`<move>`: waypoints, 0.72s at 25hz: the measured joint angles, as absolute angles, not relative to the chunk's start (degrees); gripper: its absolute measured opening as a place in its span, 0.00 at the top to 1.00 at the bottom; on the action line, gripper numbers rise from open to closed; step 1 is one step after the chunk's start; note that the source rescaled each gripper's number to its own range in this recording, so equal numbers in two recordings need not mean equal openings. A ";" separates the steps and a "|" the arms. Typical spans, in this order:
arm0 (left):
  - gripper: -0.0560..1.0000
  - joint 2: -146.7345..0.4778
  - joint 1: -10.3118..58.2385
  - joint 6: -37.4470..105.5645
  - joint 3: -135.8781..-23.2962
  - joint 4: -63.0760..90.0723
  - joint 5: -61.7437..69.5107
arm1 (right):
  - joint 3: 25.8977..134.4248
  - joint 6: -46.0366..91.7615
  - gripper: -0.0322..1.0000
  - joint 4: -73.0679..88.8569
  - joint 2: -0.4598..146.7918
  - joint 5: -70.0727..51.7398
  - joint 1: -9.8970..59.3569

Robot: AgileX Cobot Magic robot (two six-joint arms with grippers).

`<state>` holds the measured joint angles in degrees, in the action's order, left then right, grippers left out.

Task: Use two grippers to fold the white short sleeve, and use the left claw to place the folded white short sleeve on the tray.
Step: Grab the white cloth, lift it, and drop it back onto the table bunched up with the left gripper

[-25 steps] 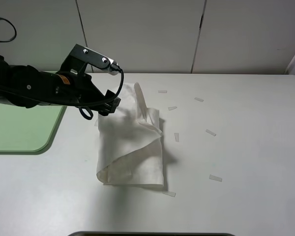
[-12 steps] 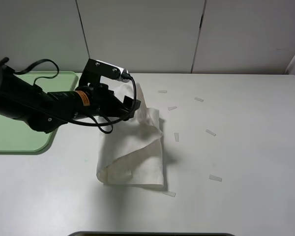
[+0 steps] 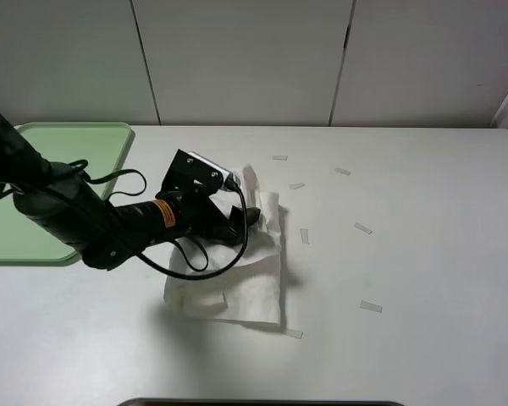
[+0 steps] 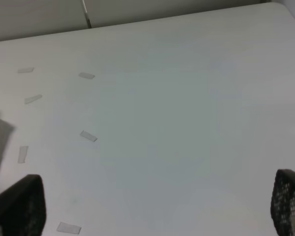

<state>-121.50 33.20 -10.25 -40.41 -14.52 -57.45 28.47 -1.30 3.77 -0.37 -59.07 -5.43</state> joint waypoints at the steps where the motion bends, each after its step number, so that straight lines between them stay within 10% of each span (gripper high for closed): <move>1: 0.17 -122.91 33.20 -9.64 -40.44 -15.38 -59.58 | 28.47 -1.30 0.00 3.77 -0.37 -59.07 -5.43; 18: 0.17 -129.48 33.20 -7.70 -37.57 -18.78 -75.95 | 28.47 -1.30 0.00 3.77 -0.37 -59.07 -5.43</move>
